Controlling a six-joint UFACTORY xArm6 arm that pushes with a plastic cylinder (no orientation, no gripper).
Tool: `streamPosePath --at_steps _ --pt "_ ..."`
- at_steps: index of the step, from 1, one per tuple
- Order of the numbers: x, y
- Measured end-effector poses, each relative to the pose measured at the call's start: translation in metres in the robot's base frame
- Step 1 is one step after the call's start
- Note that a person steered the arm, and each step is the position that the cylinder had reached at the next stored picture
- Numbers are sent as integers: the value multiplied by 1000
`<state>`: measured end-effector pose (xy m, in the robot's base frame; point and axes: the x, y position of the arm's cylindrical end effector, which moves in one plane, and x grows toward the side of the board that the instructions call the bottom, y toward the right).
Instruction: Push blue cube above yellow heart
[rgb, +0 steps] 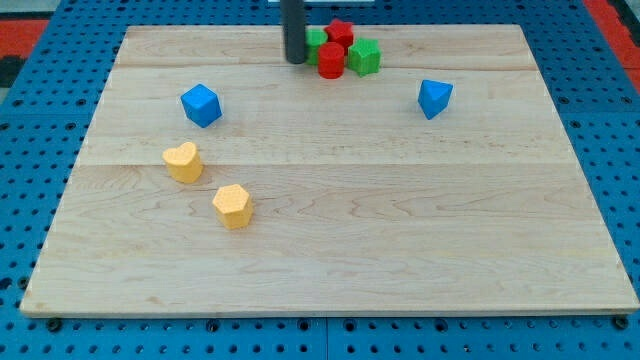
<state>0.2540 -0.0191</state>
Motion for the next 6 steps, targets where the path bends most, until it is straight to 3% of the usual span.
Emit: streamPosePath --at_steps 3,6 --pt "6 -98" --pt "6 -115"
